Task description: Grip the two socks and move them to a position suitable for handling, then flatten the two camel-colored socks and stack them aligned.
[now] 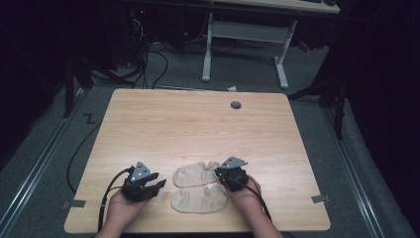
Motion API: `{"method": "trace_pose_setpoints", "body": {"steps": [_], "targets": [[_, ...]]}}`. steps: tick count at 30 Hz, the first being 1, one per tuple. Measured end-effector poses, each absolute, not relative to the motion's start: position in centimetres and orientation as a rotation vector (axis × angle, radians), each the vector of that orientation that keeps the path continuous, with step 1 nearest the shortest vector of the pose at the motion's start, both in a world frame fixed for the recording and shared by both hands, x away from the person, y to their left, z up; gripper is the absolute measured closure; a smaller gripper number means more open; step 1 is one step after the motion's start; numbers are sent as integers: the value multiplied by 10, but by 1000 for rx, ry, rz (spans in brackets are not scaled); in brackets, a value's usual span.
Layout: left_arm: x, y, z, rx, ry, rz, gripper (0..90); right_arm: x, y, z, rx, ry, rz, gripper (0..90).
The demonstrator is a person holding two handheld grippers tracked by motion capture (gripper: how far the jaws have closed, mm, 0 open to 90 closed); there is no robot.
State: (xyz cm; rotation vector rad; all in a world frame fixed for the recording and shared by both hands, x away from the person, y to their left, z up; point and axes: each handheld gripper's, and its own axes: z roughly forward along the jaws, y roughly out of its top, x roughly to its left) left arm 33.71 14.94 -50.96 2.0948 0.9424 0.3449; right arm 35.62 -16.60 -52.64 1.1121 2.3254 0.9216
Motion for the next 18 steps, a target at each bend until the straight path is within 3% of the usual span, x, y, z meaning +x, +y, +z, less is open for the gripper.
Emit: {"method": "trace_pose_setpoints", "body": {"steps": [5, 10, 18], "targets": [[346, 136, -515, 2079, 934, 296, 565, 355, -163, -527, 1087, 2331, 923, 843], [351, 118, -521, 2110, 914, 342, 547, 355, -162, -527, 1086, 2327, 923, 833], [360, 115, -527, 2132, 962, 337, 588, 354, -177, -515, 1151, 2217, 1007, 696]]}}
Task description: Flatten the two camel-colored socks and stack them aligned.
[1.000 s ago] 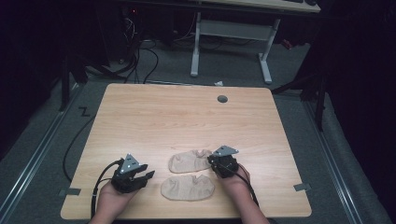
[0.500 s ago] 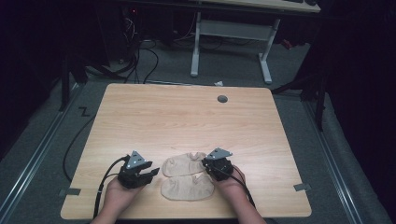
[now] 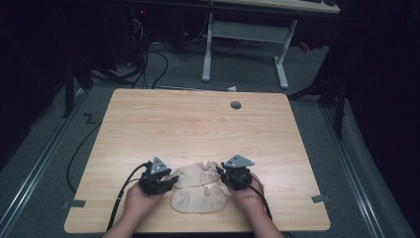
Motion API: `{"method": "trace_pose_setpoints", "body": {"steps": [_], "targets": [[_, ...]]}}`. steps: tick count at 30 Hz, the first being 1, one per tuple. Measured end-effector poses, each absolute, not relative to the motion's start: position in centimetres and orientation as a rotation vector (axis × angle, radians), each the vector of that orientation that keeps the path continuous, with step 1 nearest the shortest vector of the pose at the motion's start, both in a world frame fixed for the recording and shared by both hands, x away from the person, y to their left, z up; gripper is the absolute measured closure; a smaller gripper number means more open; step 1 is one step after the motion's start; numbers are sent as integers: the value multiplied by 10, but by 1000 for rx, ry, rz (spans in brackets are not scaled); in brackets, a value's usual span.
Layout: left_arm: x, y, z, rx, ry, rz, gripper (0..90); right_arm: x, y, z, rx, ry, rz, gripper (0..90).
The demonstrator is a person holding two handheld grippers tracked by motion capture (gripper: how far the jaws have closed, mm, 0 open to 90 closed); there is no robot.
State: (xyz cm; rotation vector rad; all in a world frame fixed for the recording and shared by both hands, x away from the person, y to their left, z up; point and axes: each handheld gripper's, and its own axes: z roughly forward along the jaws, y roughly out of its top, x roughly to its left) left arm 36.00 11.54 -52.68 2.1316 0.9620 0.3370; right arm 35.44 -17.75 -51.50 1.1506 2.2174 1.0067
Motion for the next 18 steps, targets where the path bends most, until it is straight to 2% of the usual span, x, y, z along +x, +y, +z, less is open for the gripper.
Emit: {"method": "trace_pose_setpoints", "body": {"steps": [5, 8, 11, 15, 18], "targets": [[361, 117, -528, 2138, 977, 332, 633, 363, -180, -522, 1230, 2249, 1021, 654], [361, 118, -529, 2128, 984, 331, 693, 366, -177, -528, 1225, 2300, 994, 654], [361, 118, -529, 2118, 983, 323, 746, 365, -177, -529, 1221, 2304, 1001, 694], [359, 114, -530, 2120, 971, 318, 850, 362, -174, -529, 1169, 2323, 1010, 825], [357, 112, -529, 2128, 957, 340, 863, 360, -172, -528, 1141, 2324, 978, 849]]}}
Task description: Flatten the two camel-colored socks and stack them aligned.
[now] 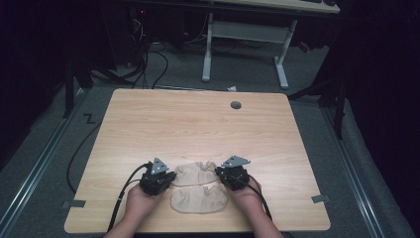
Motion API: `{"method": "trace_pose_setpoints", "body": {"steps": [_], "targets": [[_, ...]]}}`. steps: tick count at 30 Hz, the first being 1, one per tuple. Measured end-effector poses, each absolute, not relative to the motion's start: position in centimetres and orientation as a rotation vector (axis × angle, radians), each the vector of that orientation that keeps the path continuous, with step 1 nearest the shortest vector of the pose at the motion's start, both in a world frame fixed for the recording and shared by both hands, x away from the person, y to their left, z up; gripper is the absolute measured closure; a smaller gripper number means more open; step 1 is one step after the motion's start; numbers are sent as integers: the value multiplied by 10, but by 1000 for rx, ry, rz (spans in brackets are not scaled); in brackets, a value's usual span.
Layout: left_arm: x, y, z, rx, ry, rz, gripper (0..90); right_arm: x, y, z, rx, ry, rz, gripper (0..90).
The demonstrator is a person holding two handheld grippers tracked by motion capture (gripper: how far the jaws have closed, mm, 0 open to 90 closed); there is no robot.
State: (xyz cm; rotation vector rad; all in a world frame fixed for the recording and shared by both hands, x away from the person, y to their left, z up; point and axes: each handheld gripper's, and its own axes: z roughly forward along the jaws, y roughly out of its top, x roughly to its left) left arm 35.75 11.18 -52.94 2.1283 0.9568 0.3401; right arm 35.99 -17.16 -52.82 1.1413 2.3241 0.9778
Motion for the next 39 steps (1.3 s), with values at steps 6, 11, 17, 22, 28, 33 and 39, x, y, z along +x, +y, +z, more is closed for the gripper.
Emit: {"method": "trace_pose_setpoints", "body": {"steps": [6, 11, 17, 22, 28, 33, 39], "targets": [[356, 112, -526, 2096, 935, 365, 865, 356, -174, -523, 1141, 2297, 983, 851], [353, 113, -523, 2087, 907, 380, 867, 354, -174, -518, 1124, 2267, 997, 850], [352, 111, -516, 2061, 887, 402, 867, 352, -174, -516, 1109, 2250, 994, 849], [347, 111, -511, 2040, 857, 413, 867, 346, -175, -509, 1082, 2220, 1025, 849], [341, 114, -501, 1999, 836, 443, 867, 342, -175, -501, 1047, 2182, 1061, 848], [335, 115, -492, 1970, 813, 454, 867, 335, -173, -493, 996, 2167, 1074, 848], [332, 115, -487, 1964, 792, 451, 866, 329, -174, -486, 961, 2144, 1083, 847]]}}
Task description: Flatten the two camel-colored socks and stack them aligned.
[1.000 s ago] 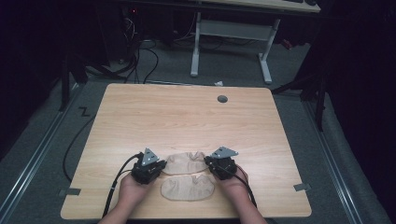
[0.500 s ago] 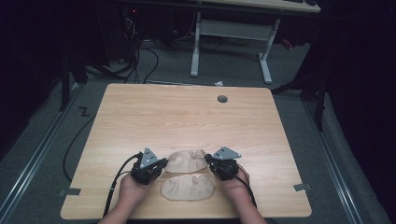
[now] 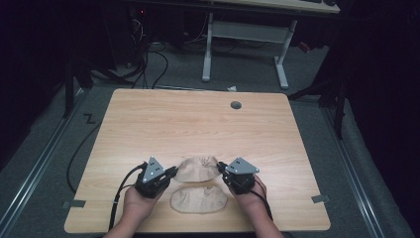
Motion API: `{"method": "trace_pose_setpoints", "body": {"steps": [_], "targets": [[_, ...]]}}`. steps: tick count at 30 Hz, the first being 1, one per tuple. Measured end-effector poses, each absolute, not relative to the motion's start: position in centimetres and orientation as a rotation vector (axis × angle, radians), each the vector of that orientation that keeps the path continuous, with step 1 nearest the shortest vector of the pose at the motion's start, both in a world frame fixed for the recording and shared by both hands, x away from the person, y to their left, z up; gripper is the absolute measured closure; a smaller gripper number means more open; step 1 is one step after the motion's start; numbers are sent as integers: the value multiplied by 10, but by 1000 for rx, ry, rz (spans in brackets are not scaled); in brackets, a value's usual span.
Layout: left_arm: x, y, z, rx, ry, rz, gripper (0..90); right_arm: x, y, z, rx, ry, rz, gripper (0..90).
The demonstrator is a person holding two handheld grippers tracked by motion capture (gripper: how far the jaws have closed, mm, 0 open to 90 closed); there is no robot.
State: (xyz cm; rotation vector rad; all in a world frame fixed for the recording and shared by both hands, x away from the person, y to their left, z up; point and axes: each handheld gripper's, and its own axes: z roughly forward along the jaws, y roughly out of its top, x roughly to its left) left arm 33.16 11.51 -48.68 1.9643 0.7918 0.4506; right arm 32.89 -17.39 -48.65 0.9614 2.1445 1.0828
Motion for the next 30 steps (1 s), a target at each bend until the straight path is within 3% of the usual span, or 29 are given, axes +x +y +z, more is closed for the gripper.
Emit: {"method": "trace_pose_setpoints", "body": {"steps": [30], "targets": [[303, 110, -480, 2028, 715, 389, 865, 283, -190, -474, 911, 2121, 1069, 847]]}}
